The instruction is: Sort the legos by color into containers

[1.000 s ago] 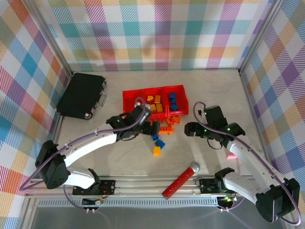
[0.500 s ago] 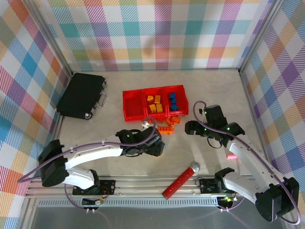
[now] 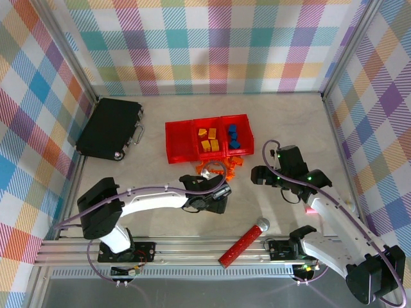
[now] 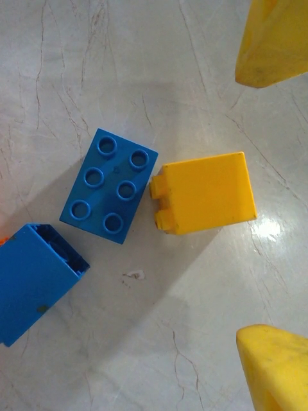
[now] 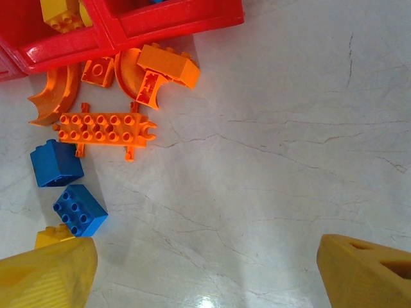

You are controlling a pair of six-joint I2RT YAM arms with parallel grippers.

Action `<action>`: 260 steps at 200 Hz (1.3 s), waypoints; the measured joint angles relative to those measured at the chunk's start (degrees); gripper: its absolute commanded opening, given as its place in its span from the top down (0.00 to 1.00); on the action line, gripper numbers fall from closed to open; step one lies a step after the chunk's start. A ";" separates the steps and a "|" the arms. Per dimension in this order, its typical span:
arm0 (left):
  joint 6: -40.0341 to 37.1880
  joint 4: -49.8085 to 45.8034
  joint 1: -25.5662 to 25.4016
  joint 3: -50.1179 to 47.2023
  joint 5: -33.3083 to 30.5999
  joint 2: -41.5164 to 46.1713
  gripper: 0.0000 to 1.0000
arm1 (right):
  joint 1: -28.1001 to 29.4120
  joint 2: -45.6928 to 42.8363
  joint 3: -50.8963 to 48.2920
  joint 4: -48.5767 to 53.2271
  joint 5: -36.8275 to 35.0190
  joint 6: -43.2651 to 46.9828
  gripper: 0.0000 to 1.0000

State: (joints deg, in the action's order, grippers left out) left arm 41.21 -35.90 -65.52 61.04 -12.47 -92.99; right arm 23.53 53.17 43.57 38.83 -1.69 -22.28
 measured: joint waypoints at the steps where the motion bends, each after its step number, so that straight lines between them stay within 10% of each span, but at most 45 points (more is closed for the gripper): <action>1: 0.00 0.00 0.00 0.02 0.00 -0.04 0.08 | 0.00 0.00 0.00 0.00 0.00 0.00 0.11; 260: 8.76 3.08 1.49 0.79 0.98 -8.96 0.60 | 0.00 -0.61 -0.79 -0.02 0.70 0.02 0.11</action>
State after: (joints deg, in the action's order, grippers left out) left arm 49.98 -32.82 -64.03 61.82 -11.49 -101.95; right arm 23.53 52.56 42.78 38.81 -0.99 -22.26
